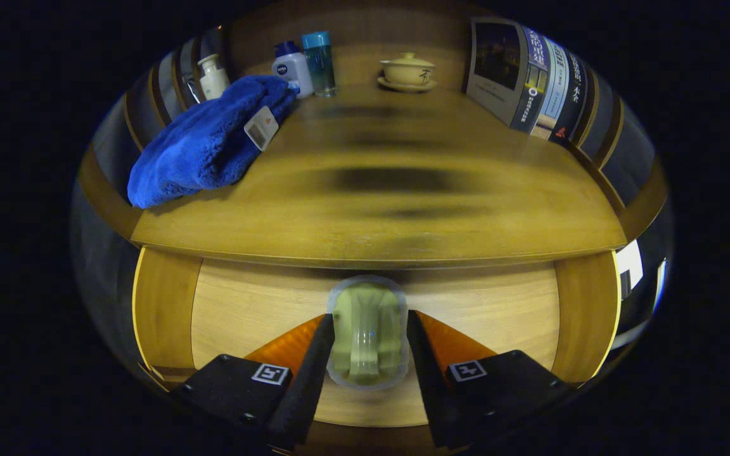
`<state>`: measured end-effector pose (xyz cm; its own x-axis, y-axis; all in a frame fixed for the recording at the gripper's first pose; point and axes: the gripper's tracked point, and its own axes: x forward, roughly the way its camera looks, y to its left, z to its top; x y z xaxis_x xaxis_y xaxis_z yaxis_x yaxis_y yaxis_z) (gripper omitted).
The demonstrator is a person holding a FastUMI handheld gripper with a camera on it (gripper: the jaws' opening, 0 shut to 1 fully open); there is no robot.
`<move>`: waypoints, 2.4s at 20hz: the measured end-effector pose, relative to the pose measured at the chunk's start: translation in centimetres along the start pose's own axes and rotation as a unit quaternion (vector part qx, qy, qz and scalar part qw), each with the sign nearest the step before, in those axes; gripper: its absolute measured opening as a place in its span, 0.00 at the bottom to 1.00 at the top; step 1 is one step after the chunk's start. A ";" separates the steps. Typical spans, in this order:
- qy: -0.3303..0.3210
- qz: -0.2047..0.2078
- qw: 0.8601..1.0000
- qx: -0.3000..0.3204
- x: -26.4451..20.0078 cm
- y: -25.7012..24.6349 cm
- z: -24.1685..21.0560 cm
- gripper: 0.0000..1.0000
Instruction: Pull open the drawer, take out the items inside it, and place them on the countertop above the cabinet.
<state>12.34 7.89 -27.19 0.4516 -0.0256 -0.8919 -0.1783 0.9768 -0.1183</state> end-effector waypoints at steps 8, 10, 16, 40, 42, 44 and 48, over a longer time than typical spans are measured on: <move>-0.001 0.019 1.000 0.004 -2.2 0.8 -1.3 0.25; -0.007 0.015 1.000 -0.004 -3.5 0.7 -1.5 0.25; -0.037 0.006 0.999 -0.024 -7.8 0.0 -1.2 0.25; -0.120 -0.018 0.992 -0.031 -14.7 -0.3 11.2 0.25; -0.124 -0.022 0.992 -0.031 -14.1 -0.1 12.9 0.25; -0.129 -0.026 0.991 -0.030 -13.3 0.3 14.7 0.25; -0.135 -0.042 0.989 -0.031 -11.0 0.1 17.6 0.25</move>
<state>22.76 11.96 -9.70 0.6826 -0.0409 -0.7297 -0.1794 0.9585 -0.2216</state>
